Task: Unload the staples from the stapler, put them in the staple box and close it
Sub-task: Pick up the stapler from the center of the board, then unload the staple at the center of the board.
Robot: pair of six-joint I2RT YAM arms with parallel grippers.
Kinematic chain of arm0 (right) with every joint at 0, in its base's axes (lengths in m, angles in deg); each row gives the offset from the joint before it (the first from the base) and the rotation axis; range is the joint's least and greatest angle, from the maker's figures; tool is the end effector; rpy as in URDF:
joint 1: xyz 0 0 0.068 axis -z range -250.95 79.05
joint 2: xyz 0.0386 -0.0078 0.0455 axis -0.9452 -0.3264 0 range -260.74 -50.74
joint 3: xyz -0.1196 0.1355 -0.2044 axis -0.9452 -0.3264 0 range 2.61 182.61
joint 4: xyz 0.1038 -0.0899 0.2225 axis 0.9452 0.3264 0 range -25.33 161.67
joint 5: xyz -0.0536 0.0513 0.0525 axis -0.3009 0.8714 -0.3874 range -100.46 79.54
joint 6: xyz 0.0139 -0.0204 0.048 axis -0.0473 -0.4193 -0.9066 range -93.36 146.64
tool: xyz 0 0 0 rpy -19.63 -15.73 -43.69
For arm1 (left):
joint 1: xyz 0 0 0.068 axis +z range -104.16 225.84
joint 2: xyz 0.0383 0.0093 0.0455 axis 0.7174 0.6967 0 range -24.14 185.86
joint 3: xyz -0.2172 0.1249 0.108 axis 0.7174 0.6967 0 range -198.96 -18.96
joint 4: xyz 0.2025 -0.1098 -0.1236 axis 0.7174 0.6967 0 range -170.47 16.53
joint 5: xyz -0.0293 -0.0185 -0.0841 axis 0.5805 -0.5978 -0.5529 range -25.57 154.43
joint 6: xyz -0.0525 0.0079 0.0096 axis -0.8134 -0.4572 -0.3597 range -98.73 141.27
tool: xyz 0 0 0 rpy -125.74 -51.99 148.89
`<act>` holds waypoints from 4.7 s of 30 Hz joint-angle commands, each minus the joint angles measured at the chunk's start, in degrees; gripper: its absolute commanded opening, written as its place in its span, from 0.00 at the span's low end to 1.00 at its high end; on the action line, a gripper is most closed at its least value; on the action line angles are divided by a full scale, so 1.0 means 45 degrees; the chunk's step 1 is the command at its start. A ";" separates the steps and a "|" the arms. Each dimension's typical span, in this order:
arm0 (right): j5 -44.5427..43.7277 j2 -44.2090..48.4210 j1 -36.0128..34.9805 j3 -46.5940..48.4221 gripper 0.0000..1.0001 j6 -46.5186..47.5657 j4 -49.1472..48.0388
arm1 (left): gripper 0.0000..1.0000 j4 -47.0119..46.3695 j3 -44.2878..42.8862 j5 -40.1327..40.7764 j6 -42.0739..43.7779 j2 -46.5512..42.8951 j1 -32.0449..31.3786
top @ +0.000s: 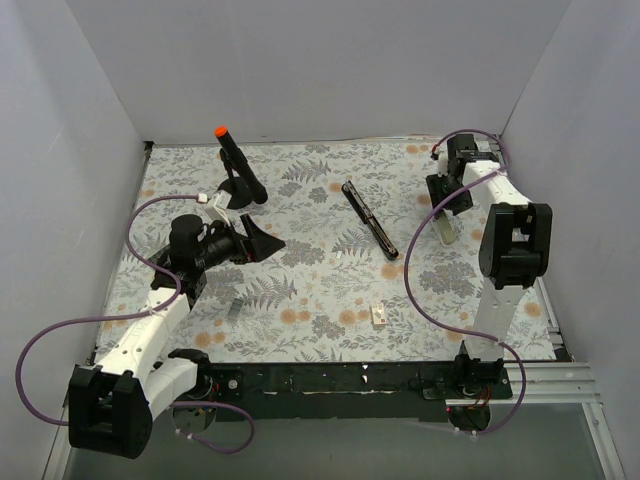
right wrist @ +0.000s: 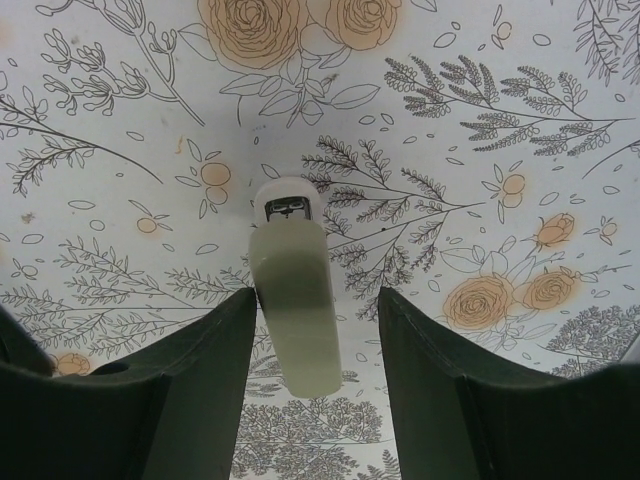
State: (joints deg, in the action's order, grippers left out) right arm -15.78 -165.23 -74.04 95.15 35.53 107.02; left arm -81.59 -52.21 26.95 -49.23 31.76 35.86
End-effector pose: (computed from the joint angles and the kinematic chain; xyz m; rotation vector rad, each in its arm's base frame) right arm 0.4261 0.0197 0.2192 -0.2529 2.6827 -0.1560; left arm 0.2093 -0.0588 0.2556 -0.6542 2.1054 -1.5005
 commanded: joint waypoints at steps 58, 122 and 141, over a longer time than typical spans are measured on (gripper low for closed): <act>0.0618 0.3020 -0.2883 0.0667 0.01 -0.0353 0.0354 | 0.75 0.2553 -0.2448 0.0049 -0.1461 0.1618 -0.0400; 0.4425 1.1068 -1.0367 -0.8393 0.01 -0.1877 -1.3551 | 0.15 -0.5667 -0.0676 -0.3469 -0.8923 0.2421 -0.0400; 0.4209 0.8492 -1.0367 -0.6598 0.62 -0.1818 -1.0231 | 0.00 -0.1567 -0.1809 -0.2337 -0.3632 0.3241 -0.0439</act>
State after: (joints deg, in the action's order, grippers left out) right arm 2.16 -124.86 -120.51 61.16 27.18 58.39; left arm -92.45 -57.94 14.54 -71.87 45.88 33.98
